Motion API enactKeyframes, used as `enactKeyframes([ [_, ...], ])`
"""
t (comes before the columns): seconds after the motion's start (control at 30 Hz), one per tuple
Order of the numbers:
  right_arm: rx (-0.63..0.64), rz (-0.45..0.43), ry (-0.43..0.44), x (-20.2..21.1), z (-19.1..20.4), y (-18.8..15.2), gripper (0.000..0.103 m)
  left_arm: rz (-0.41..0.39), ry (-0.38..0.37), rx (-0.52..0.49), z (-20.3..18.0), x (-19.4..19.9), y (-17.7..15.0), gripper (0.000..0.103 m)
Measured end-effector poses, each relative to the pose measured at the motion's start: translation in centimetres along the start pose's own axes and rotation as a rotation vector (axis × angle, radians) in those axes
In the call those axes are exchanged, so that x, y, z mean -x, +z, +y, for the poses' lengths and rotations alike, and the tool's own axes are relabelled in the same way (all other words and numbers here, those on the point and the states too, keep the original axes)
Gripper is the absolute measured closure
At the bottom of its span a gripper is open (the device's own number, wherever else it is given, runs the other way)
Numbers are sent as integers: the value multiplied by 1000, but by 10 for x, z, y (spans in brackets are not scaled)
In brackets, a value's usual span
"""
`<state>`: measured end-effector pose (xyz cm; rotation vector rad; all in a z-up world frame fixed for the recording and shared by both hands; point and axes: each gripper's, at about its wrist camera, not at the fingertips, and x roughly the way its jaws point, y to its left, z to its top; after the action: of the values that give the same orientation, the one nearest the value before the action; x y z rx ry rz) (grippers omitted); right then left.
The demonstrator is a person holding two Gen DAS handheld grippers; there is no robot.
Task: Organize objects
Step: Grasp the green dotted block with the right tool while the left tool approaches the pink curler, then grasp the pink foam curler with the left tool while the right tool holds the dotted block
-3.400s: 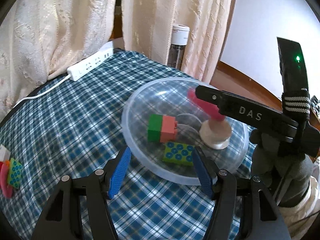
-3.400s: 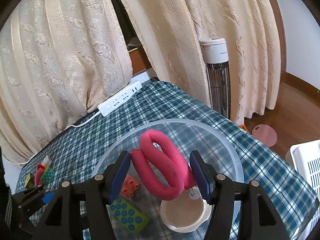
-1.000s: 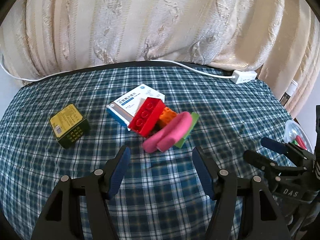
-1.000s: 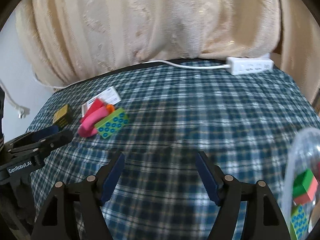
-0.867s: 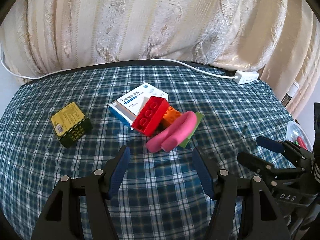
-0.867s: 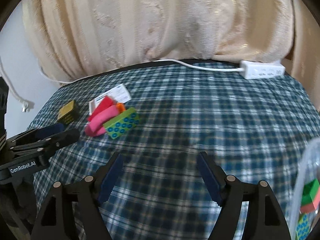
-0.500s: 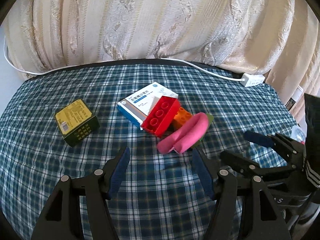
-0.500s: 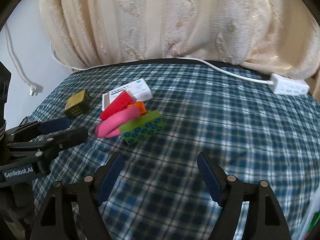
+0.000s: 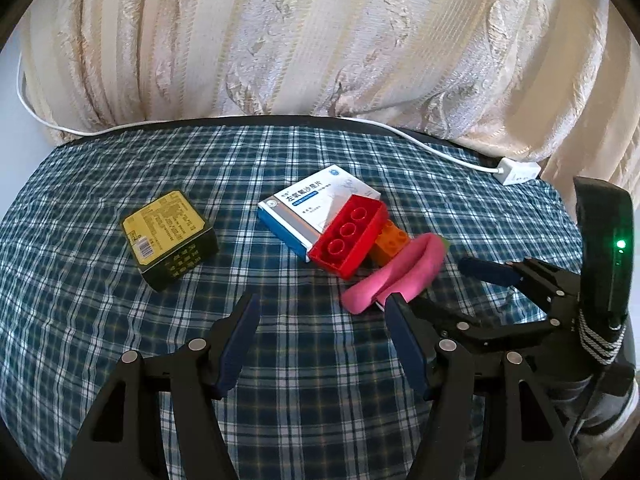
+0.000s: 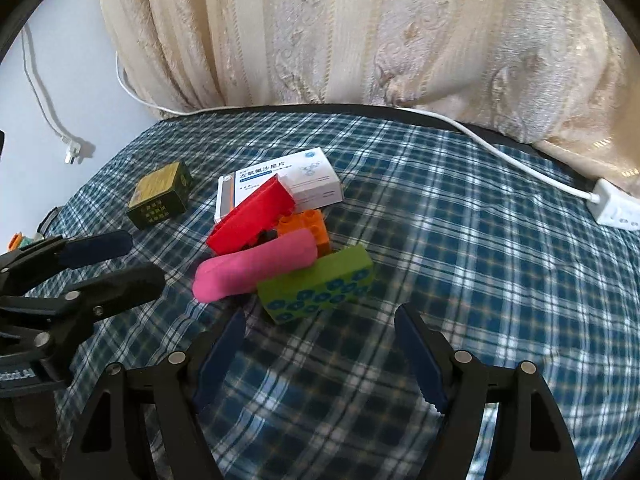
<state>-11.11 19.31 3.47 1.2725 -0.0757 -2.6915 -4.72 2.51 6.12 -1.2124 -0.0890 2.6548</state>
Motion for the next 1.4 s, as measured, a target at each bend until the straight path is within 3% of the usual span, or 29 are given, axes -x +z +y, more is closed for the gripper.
enactKeyframes([
  [0.43, 57, 27, 6, -17, 4, 9, 23, 16, -15, 12, 6, -4, 1, 37],
  [0.53, 71, 21, -1, -17, 4, 9, 38, 15, -12, 8, 6, -3, -1, 37],
  [0.7, 59, 17, -2, -13, 1, 6, 38, 23, -7, 8, 5, -6, -2, 37],
  [1.4, -200, -78, -130, 52, -42, -33, 38, 60, -58, -57, -19, -19, -8, 37],
])
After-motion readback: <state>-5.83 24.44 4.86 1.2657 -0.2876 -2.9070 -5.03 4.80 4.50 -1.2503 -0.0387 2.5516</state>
